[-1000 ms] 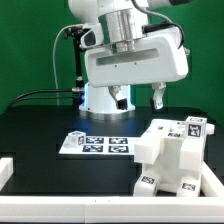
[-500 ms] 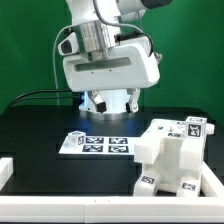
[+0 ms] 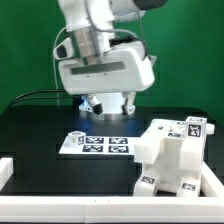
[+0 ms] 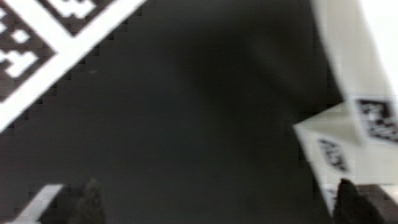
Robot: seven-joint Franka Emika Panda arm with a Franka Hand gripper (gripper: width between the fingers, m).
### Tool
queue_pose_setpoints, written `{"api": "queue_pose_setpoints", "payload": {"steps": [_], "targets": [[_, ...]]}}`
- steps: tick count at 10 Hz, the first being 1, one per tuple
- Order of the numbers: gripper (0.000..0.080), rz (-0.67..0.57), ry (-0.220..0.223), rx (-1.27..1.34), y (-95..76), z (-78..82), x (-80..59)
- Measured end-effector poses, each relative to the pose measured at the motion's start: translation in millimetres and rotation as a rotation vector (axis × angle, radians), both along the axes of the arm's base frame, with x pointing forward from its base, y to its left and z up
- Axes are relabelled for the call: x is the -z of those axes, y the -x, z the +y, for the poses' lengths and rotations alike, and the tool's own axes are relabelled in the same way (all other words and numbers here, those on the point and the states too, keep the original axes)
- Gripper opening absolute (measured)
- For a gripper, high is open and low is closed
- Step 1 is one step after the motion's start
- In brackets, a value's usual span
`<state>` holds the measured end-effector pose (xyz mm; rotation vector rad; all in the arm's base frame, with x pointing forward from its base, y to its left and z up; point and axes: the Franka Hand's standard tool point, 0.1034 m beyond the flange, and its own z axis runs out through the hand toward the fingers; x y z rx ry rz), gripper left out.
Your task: Assemble chair
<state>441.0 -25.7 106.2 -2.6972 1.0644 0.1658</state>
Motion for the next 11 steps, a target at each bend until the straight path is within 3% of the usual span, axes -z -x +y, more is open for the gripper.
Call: {"api": "queue_pose_setpoints", "payload": {"steps": [1, 2, 4, 7, 11], "targets": [[0.0649, 0.014, -0.009, 0.000, 7.6, -8.3, 3.2], [0.0649, 0.083, -0.073, -0.009, 18.5, -9.9, 4.3], [0.0649, 0.164, -0.138, -0.001, 21.4, -13.2, 5.9], [0.0649, 0.170, -0.136, -0.004, 21.3, -15.1, 8.3], [0.0649, 0.155, -0.068, -0.110, 47.3, -32.7, 27.1]]}}
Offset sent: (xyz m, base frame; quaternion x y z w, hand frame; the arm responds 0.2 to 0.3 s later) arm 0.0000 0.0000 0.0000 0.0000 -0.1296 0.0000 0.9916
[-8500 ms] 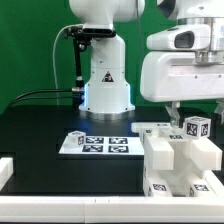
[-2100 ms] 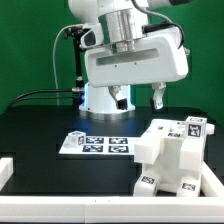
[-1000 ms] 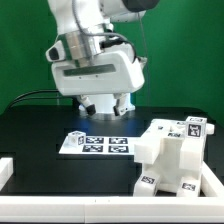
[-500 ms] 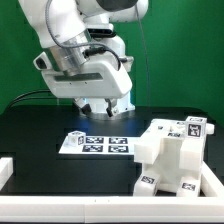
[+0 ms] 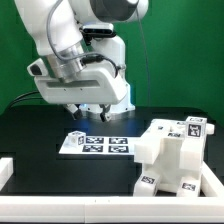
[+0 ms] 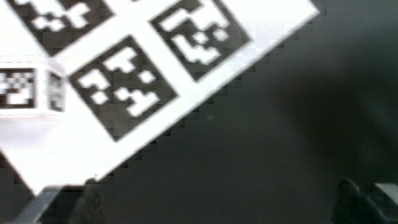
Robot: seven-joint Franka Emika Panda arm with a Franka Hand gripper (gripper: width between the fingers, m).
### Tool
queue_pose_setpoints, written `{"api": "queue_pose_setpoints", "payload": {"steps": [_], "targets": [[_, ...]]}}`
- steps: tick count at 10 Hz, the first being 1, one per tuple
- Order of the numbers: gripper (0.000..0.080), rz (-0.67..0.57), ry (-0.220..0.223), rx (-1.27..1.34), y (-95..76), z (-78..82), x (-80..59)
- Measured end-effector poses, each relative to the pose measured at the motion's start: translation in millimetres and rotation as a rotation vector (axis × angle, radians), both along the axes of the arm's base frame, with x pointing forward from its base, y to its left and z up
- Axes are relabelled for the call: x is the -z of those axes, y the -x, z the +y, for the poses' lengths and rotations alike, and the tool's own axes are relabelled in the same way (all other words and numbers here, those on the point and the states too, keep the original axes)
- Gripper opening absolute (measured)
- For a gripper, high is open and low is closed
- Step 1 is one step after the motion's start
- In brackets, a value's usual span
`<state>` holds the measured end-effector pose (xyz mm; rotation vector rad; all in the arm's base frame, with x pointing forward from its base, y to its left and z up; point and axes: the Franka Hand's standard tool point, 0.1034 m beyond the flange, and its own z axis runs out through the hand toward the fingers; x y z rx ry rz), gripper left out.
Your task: Assemble chair
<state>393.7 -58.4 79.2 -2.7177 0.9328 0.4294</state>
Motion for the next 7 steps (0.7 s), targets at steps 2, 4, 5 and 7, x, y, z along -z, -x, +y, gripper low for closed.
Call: {"api": "queue_pose_setpoints", "payload": {"steps": [2, 4, 5, 7], "targets": [[0.0649, -0.002, 0.006, 0.019, 3.9, 0.4, 1.2], [0.0649, -0.002, 0.007, 0.018, 4.9, -1.2, 3.1], [0.0649, -0.001, 0.012, 0.004, 14.4, -11.6, 11.0], [0.0649, 0.023, 0.002, -0.027, 45.4, -29.2, 27.6]]}}
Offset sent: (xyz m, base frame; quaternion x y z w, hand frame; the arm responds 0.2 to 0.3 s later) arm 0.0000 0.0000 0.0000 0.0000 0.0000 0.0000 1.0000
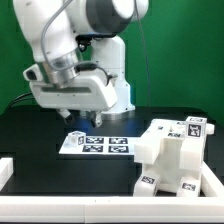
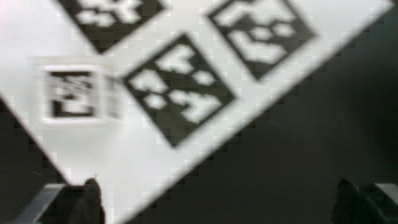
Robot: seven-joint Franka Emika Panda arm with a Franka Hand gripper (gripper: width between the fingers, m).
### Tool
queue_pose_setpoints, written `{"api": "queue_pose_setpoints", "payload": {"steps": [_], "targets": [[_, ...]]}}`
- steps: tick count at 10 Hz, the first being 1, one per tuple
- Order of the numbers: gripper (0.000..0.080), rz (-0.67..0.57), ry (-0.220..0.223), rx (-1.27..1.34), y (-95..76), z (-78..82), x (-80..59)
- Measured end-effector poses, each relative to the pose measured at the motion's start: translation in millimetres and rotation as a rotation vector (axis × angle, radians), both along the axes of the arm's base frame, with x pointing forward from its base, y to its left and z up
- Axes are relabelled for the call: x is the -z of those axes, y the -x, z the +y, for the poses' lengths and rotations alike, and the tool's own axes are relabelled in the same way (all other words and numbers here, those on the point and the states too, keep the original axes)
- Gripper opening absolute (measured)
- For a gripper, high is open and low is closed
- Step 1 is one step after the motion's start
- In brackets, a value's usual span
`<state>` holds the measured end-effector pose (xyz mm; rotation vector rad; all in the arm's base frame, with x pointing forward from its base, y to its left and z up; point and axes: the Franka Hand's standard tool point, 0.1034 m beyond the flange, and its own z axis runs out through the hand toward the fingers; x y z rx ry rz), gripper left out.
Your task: Assemble chair
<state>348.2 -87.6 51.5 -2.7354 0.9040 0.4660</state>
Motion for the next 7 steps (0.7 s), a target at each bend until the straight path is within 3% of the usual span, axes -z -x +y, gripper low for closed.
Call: {"api": "queue_pose_setpoints", "payload": {"steps": [2, 6, 7], "targets": [[0.0649, 0.026, 0.002, 0.022, 11.8, -9.1, 9.9], [0.0649, 0.041, 0.000, 0.039, 19.2, -6.9, 15.0], [0.0649, 0.066, 0.001, 0.053, 28.6, -9.1, 22.5]]}}
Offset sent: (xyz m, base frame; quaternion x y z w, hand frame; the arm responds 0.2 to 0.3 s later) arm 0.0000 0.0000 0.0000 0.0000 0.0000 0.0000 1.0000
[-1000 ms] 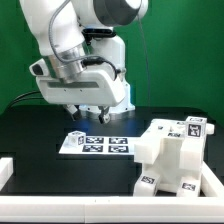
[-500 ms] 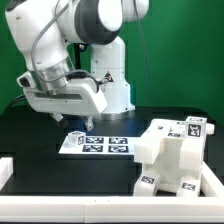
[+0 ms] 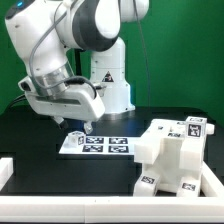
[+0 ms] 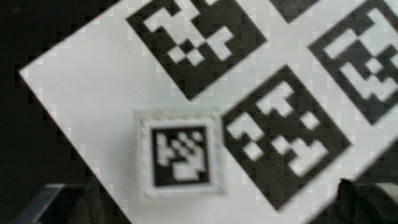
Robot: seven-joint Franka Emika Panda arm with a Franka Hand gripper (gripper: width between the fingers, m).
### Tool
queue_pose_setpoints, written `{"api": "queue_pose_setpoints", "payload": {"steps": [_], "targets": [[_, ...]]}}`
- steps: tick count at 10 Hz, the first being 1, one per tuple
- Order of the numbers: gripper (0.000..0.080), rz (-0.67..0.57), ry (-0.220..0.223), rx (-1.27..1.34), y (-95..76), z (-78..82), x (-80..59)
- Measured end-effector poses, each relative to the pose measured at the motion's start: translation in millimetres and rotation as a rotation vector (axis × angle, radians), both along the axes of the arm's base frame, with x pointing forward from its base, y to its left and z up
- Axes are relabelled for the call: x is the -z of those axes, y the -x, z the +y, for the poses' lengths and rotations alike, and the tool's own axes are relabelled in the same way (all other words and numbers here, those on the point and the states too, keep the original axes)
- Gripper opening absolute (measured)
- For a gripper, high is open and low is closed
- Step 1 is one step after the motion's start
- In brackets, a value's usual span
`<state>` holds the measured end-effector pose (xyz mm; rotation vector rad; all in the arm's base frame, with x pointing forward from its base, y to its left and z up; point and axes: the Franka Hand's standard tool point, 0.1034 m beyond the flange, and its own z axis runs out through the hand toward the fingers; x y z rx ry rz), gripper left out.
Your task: Assemble chair
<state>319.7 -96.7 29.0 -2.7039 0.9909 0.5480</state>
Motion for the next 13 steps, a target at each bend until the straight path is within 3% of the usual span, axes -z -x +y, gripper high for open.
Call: {"api": "queue_pose_setpoints", "payload": {"steps": [2, 5, 6, 7, 8, 9, 11, 13], "targets": [[0.0649, 0.036, 0.018, 0.011, 16.0, -0.7, 14.2], [0.0596, 0.033, 0.034, 0.005, 15.5, -2.9, 16.7], [0.0421, 0.033, 0.034, 0.005, 15.5, -3.0, 16.7], [0.0421, 0.033, 0.034, 0.005, 15.5, -3.0, 16.7], [0.0281, 0.033, 0.034, 0.005, 15.4, -3.1, 16.6], [0.0281, 0.026, 0.035, -0.011, 12.9, -3.8, 16.0], [0.0281, -0.054, 0.028, -0.148, -15.3, -8.0, 9.0], [0.0281, -0.124, -0.026, -0.331, -34.2, -12.1, 4.7]]}}
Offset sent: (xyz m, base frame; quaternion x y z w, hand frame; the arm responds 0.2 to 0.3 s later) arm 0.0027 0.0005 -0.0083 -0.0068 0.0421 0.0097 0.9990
